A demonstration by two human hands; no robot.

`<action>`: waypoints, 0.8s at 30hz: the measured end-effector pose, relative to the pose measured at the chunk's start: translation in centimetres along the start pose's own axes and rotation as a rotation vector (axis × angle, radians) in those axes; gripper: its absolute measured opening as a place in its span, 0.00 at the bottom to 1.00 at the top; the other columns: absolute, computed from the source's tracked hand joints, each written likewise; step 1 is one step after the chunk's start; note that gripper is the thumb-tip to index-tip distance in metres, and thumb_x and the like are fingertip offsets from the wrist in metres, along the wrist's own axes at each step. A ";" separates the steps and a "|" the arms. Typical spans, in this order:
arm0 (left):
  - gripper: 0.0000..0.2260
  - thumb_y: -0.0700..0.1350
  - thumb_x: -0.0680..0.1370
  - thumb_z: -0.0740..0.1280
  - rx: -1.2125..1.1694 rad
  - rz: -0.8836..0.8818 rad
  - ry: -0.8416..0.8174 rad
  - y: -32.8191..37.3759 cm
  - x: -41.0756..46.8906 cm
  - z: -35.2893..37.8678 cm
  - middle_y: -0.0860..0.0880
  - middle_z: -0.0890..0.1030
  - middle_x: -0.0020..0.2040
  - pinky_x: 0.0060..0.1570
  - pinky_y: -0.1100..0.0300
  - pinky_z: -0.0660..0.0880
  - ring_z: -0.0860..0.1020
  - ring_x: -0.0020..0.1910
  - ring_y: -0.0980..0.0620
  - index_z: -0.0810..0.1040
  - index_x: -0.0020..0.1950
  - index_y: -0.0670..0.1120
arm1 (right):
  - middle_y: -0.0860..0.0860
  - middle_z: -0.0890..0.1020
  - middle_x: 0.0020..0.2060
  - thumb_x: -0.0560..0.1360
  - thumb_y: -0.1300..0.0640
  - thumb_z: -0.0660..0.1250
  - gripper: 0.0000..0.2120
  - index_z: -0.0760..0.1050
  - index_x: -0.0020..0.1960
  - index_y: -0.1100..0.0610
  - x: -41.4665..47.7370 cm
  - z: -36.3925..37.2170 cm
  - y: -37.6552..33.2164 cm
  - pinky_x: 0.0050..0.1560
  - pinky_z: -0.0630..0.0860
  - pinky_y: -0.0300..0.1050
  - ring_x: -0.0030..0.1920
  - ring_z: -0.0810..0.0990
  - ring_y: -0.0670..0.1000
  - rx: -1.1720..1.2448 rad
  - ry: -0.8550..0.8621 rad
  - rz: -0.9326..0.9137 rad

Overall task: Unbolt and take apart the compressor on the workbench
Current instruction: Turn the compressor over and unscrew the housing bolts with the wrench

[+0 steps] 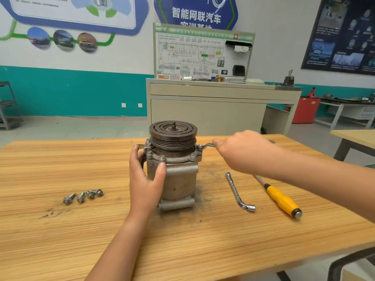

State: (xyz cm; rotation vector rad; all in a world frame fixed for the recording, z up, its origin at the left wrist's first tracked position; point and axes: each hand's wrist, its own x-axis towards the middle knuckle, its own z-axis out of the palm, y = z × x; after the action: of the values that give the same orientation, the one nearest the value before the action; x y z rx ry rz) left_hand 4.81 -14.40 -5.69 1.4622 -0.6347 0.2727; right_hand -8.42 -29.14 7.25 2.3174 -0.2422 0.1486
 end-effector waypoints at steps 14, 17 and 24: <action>0.33 0.54 0.71 0.64 -0.017 -0.006 -0.006 0.1 0.1 -0.1 0.58 0.67 0.63 0.57 0.72 0.62 0.66 0.63 0.64 0.54 0.72 0.59 | 0.52 0.80 0.56 0.78 0.64 0.53 0.15 0.73 0.60 0.57 9.1 6.0 -0.5 0.68 0.56 0.46 0.57 0.77 0.51 0.332 0.300 0.053; 0.29 0.49 0.75 0.67 -0.010 0.009 -0.016 0.0 0.1 -0.2 0.58 0.66 0.64 0.60 0.67 0.62 0.66 0.63 0.63 0.55 0.70 0.60 | 0.54 0.82 0.49 0.80 0.60 0.52 0.14 0.73 0.60 0.58 6.9 5.9 0.9 0.53 0.68 0.46 0.49 0.79 0.55 0.326 0.298 0.193; 0.30 0.55 0.71 0.63 0.004 -0.004 -0.018 0.1 0.2 -0.1 0.60 0.64 0.65 0.63 0.64 0.61 0.63 0.66 0.63 0.58 0.71 0.58 | 0.49 0.66 0.27 0.80 0.59 0.53 0.10 0.68 0.60 0.56 -0.6 3.0 1.5 0.26 0.59 0.42 0.27 0.66 0.51 0.503 0.241 0.426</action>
State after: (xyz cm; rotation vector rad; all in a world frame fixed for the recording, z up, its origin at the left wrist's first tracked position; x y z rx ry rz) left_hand 4.98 -14.31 -5.53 1.4715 -0.6457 0.2582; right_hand -9.23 -32.21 6.17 2.6746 -0.6320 0.7732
